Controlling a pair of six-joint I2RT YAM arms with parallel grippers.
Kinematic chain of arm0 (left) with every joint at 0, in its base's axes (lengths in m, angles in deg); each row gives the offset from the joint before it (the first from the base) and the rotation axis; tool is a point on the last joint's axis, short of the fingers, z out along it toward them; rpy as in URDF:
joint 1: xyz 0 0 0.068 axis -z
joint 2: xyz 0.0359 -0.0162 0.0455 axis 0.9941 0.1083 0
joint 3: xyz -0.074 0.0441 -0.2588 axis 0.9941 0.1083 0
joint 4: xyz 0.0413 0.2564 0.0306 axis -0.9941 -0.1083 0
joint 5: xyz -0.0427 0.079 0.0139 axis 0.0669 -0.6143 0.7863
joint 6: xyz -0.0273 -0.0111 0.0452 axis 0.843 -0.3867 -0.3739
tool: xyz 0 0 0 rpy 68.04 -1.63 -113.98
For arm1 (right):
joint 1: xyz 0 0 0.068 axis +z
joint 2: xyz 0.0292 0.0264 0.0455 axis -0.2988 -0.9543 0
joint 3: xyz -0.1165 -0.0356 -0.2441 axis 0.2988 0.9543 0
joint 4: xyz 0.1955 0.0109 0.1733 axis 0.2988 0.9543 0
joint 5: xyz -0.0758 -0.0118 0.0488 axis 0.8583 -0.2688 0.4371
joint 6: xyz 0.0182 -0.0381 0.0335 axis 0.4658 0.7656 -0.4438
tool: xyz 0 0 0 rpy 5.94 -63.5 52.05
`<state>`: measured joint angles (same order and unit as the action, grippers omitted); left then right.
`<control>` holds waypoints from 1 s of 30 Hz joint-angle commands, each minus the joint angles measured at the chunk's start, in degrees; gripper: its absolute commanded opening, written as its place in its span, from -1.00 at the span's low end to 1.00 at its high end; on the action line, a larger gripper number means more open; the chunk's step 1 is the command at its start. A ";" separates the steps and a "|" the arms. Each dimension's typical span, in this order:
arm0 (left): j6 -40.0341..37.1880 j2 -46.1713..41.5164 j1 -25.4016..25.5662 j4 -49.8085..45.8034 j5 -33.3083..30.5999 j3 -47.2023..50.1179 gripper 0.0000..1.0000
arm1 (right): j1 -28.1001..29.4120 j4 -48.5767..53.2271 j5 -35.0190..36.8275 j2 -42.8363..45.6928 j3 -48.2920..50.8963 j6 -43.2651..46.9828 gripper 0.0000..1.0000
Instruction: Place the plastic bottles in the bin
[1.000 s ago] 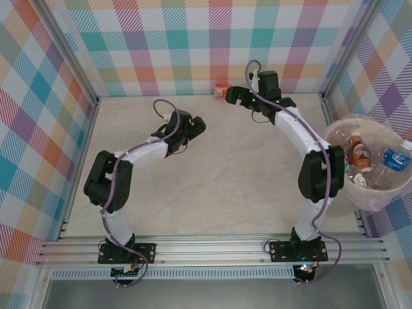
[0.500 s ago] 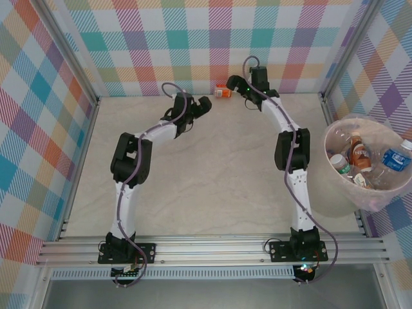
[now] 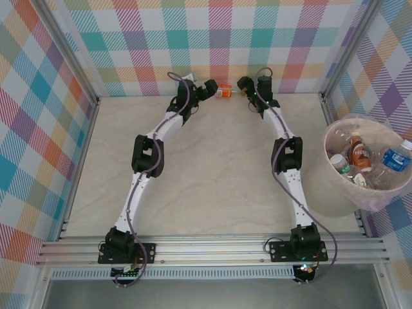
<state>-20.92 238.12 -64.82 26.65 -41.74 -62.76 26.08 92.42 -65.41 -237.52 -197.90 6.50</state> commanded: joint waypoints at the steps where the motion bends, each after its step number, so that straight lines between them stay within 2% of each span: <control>1: 1.68 4.24 -0.99 1.51 1.37 -4.09 0.99 | -0.23 -8.44 -1.88 -4.71 -1.88 -6.48 1.00; 6: 2.58 8.52 -1.51 3.71 1.75 -8.20 1.00 | -0.01 -16.01 -3.80 -7.37 -2.39 -7.60 0.99; 11: 3.71 9.27 -2.90 3.62 4.18 -8.85 0.99 | 1.71 -18.70 -7.19 -6.78 -3.23 -2.82 0.99; 16: 4.56 9.09 -4.69 2.38 6.13 -8.86 1.00 | 4.11 -18.63 -9.37 -5.59 -3.25 0.20 1.00; 21: 3.48 8.08 -5.64 -1.90 7.69 -8.85 0.99 | 5.87 -17.13 -15.52 -3.87 -3.17 1.70 1.00; 24: 3.21 6.32 -5.84 -7.74 5.64 -8.72 1.00 | 7.11 -14.27 -19.63 -1.78 -2.35 4.30 1.00; 27: 4.80 3.50 -6.03 -17.01 -1.59 -8.27 1.00 | 8.64 -13.13 -23.21 0.48 -0.25 6.78 0.99; 30: 9.01 0.33 -6.91 -22.35 -5.91 -5.64 1.00 | 9.97 -12.65 -25.46 1.07 -0.33 7.76 0.99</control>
<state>-15.61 244.00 -70.24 14.87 -41.54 -70.08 34.88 79.35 -85.56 -241.74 -198.47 10.87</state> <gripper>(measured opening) 0.999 0.997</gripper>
